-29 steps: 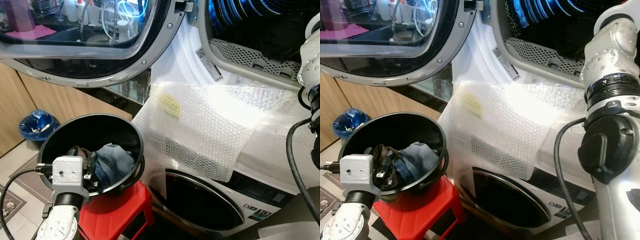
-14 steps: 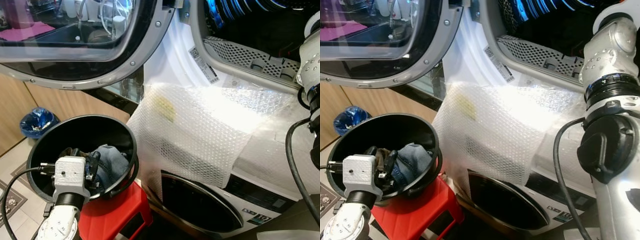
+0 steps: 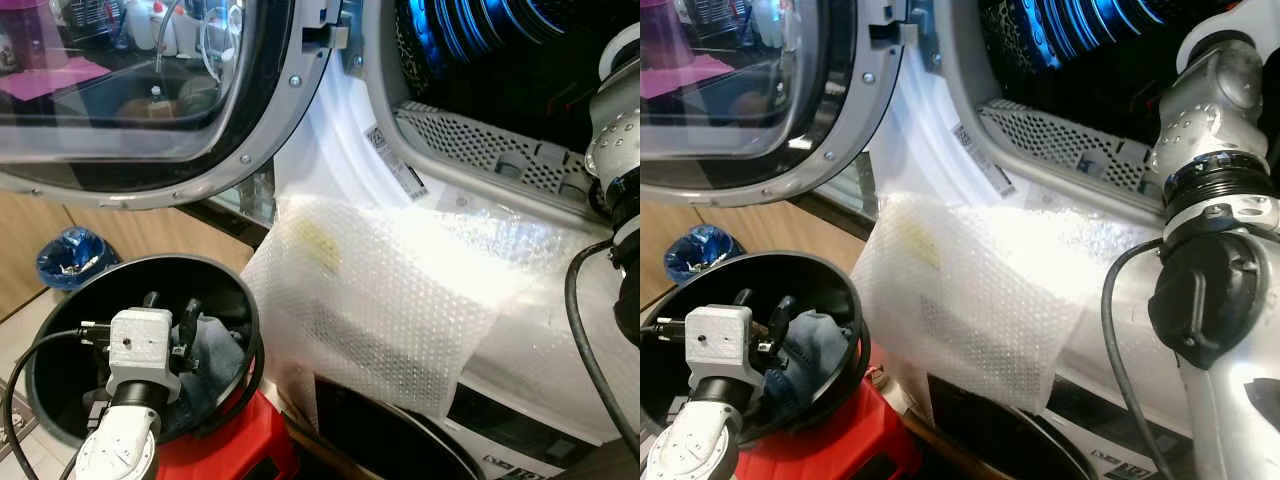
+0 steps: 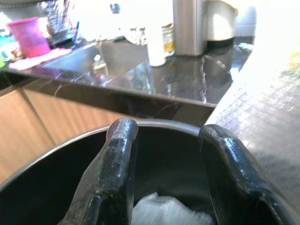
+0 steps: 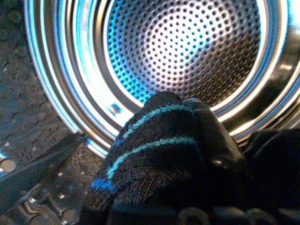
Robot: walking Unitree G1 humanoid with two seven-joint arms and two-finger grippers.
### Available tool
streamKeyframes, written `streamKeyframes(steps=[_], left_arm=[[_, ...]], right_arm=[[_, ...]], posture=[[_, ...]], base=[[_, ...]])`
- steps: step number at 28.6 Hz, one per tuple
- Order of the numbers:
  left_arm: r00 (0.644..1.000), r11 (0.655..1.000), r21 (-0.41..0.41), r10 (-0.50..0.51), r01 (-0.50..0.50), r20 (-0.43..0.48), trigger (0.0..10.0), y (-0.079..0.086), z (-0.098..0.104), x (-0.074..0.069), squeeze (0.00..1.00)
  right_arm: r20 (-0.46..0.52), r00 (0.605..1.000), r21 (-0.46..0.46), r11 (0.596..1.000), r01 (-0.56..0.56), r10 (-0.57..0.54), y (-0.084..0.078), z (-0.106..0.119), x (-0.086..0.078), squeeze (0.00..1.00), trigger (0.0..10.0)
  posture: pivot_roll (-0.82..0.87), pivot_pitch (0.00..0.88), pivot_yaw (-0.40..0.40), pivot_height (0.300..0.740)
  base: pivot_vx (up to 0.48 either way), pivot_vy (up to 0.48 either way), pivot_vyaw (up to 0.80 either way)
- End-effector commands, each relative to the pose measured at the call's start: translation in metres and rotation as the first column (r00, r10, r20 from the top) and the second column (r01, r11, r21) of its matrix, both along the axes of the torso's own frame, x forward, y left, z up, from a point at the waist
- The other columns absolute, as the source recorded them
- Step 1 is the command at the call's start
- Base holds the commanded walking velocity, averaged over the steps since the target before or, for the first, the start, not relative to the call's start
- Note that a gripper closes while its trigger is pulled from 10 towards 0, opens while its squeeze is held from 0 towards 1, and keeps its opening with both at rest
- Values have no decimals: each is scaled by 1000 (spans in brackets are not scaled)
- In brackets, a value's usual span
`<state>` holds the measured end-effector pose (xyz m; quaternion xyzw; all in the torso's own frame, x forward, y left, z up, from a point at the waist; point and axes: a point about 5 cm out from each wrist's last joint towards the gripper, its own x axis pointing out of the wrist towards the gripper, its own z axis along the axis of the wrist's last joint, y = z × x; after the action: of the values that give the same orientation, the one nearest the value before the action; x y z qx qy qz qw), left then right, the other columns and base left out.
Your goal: Clothes washing
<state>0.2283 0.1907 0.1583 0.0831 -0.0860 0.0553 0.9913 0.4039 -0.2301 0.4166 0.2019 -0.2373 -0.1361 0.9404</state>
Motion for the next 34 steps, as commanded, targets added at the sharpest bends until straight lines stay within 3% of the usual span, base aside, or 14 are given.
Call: streamKeyframes(steps=[1,2,3,8,15,19,24,25,26,27,34], left_arm=[[1000,1000,-6,-22,22,-11,10000,-5,-3,0,0],[1000,1000,-6,-22,22,-11,10000,-5,-3,0,0],[999,999,-11,-30,30,-11,10000,-7,-2,-1,0],[999,999,-17,-47,47,-26,10000,-10,-5,-1,0],[997,998,-23,-67,66,-36,10000,-14,-6,1,0],[995,996,-17,-85,84,-55,10000,-16,-8,2,0],[993,995,-16,-97,96,-71,10000,-18,-9,3,0],[990,994,-14,-105,104,-98,10000,-20,-14,1,0],[990,994,-14,-105,104,-98,10000,-20,-14,1,0],[988,994,-14,-111,110,-110,10000,-21,-16,0,0],[983,992,-27,-128,126,-133,10000,-25,-19,0,0]], right_arm=[[28,999,3,999,40,-40,-14,7,-6,0,157],[28,999,3,999,40,-40,-14,7,-6,0,157],[26,999,4,999,43,-43,-14,5,-6,0,10000],[18,998,1,999,53,-53,-15,4,-6,0,10000],[28,998,-76,996,52,-50,-7,14,-6,0,10000],[-9,999,-168,985,37,-39,8,22,-5,0,10000],[-39,998,-219,975,36,-46,15,24,-4,0,10000],[-82,995,-298,954,31,-58,22,23,-1,651,10000],[-82,995,-298,954,31,-58,22,23,-1,651,10000],[-98,993,-330,943,30,-66,24,22,0,1000,10000],[-134,990,-377,926,-4,-50,27,17,2,1000,10000]], posture=[[244,52,-89,740],[244,52,-89,740],[244,52,-90,740],[239,55,-89,740],[235,55,-84,740],[230,53,-81,740],[229,61,-91,740],[231,66,-100,740],[231,66,-100,740],[231,66,-100,740],[232,67,-109,740]], base=[[0,0,0],[0,0,0],[0,0,0],[0,0,0],[0,0,0],[0,0,0],[0,0,0],[0,0,0],[0,0,0],[0,0,0],[0,0,0]])
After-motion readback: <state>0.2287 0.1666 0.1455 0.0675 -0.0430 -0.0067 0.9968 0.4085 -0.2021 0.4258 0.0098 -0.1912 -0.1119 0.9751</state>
